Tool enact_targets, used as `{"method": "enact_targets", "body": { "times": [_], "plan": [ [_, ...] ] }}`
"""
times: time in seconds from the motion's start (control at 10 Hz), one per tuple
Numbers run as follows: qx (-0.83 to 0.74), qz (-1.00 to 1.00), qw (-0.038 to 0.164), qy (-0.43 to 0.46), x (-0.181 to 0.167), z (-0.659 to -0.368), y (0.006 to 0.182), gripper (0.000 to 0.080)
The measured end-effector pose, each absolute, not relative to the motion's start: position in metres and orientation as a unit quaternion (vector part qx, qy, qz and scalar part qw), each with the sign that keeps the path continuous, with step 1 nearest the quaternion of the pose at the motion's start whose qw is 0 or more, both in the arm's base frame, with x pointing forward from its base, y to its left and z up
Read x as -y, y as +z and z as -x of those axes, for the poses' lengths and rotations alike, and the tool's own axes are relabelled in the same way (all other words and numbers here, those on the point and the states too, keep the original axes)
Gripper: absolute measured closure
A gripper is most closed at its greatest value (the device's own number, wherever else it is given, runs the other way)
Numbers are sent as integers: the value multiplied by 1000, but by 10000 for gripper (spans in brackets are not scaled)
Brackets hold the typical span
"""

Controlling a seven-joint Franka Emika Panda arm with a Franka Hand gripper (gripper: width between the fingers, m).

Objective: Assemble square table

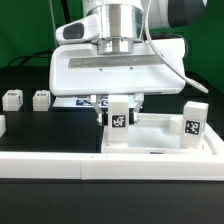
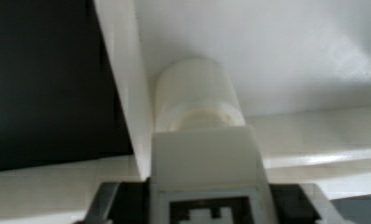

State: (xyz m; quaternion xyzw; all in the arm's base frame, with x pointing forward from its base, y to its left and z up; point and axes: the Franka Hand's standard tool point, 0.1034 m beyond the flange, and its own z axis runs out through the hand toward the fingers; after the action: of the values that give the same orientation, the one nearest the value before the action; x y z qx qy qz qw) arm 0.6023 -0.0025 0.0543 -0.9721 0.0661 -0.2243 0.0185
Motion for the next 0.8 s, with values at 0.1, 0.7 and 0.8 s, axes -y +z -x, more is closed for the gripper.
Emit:
{"method": "enact_targets", "body": {
  "times": [0.1,0.7,0.8],
  "plan": [
    [-65,970,13,-235,1,-603,54,509],
    [-63,967,7,-248,-3,-605,54,188],
    [-63,967,7,-248,-3,-606,54,161]
  ]
}}
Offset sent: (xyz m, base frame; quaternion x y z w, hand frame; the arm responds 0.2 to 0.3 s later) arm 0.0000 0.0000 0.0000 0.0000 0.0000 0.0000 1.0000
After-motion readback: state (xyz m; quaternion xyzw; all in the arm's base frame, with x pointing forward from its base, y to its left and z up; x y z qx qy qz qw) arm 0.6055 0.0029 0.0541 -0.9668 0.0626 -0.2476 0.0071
